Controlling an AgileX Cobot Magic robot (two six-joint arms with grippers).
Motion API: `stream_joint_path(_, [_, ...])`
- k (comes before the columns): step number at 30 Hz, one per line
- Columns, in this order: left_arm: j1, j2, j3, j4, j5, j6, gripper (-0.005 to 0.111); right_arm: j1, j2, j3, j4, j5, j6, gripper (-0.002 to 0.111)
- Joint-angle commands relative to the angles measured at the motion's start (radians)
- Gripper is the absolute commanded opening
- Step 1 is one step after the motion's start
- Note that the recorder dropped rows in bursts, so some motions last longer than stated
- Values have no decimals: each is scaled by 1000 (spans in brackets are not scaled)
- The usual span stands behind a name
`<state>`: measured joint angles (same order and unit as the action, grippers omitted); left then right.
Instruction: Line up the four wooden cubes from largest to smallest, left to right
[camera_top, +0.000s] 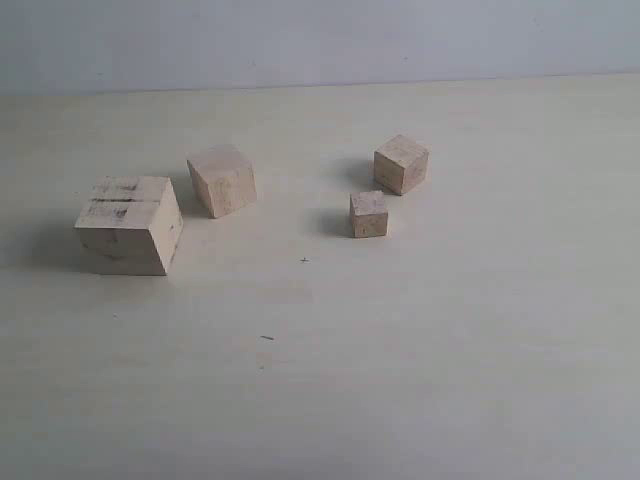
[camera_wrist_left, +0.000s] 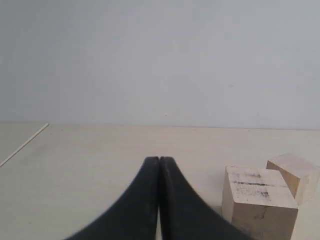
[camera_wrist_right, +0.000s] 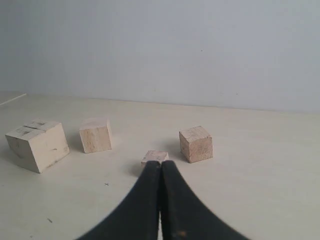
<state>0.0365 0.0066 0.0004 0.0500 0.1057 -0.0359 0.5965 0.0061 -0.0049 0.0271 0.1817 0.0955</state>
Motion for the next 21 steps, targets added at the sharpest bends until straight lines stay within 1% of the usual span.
stream_joint_path(1, [2, -7, 0, -6, -2, 1, 3, -3, -6, 5, 0, 0, 1, 0])
stream_joint_path(12, [2, -7, 0, -6, -2, 1, 3, -3, -6, 5, -3, -34, 1, 0])
stream_joint_path(18, [2, -7, 0, -6, -2, 1, 3, -3, -6, 5, -1, -97, 3, 0])
stream_joint_path(21, [2, -7, 0, -6, -2, 1, 3, -3, -6, 5, -1, -118, 63, 0])
